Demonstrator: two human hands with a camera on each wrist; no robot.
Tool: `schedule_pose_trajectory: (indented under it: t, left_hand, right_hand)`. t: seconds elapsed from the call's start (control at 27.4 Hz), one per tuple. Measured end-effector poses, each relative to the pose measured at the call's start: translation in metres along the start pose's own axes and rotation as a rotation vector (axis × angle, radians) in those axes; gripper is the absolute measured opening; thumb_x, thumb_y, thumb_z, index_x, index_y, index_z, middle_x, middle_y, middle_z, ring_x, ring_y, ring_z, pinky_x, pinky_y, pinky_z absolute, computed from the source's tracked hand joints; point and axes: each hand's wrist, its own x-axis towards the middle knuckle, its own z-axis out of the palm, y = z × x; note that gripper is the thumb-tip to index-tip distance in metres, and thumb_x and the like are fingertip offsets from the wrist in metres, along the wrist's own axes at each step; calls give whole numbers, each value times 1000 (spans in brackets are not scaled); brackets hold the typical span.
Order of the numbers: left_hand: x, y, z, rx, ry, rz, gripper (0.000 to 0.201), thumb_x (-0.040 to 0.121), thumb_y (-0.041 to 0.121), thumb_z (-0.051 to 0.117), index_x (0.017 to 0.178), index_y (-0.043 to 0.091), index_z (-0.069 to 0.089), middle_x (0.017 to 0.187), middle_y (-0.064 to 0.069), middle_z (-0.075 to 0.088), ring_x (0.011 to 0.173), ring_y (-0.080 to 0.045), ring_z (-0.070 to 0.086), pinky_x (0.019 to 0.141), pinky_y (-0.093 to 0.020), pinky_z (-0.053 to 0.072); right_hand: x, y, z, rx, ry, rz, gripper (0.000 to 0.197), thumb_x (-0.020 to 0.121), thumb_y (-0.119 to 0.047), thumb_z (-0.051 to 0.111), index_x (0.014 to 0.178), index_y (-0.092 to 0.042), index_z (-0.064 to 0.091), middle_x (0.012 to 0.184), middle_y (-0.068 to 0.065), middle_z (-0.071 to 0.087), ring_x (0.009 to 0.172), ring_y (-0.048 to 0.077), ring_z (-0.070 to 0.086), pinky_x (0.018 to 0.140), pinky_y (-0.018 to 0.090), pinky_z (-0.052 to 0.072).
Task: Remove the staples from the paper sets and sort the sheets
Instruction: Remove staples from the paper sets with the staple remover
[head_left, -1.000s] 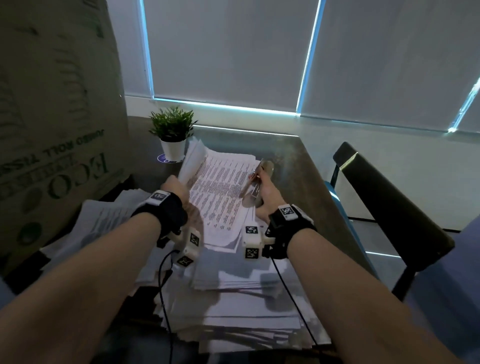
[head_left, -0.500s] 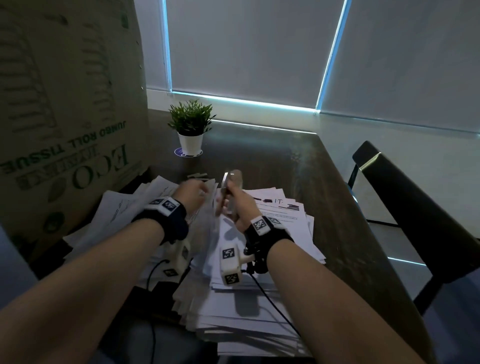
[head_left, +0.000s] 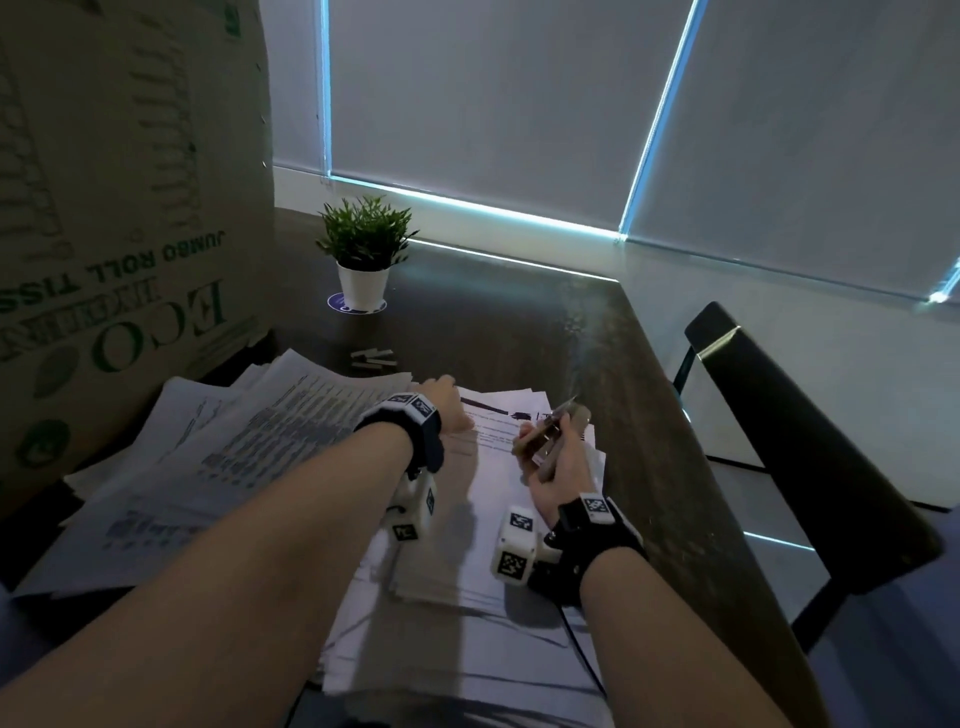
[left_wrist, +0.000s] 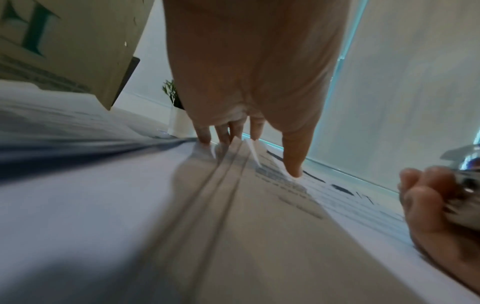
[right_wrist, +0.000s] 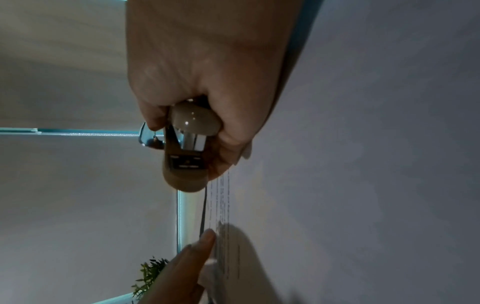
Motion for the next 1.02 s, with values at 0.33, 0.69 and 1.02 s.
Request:
schedule_pose_trajectory:
  t: [0.33, 0.69, 1.02]
  left_hand:
    - [5, 4, -4, -59, 9, 59, 37, 88, 36, 64, 121, 19, 56, 125, -6, 56, 110, -24, 54, 91, -34, 46]
    - [-26, 9, 6, 93, -102, 167, 53, 83, 43, 68, 125, 15, 55, 127, -6, 57, 111, -24, 56, 89, -34, 46]
    - [-57, 21, 24, 220, -155, 298, 64, 86, 43, 64, 135, 9, 43, 142, -12, 41, 127, -30, 42, 102, -37, 37]
  right_hand:
    - [-2, 2, -8, -123, -22, 31, 32, 97, -43, 57, 93, -11, 62, 80, 12, 70, 74, 19, 65, 71, 28, 47]
    - [-33, -15, -3, -371, 0, 87, 22, 100, -30, 54, 95, -9, 54, 74, 13, 57, 57, 21, 56, 49, 29, 50]
    - [-38, -45, -6, -1827, -226, -311, 54, 92, -27, 58, 144, -28, 41, 138, 8, 52, 120, 27, 53, 87, 27, 41]
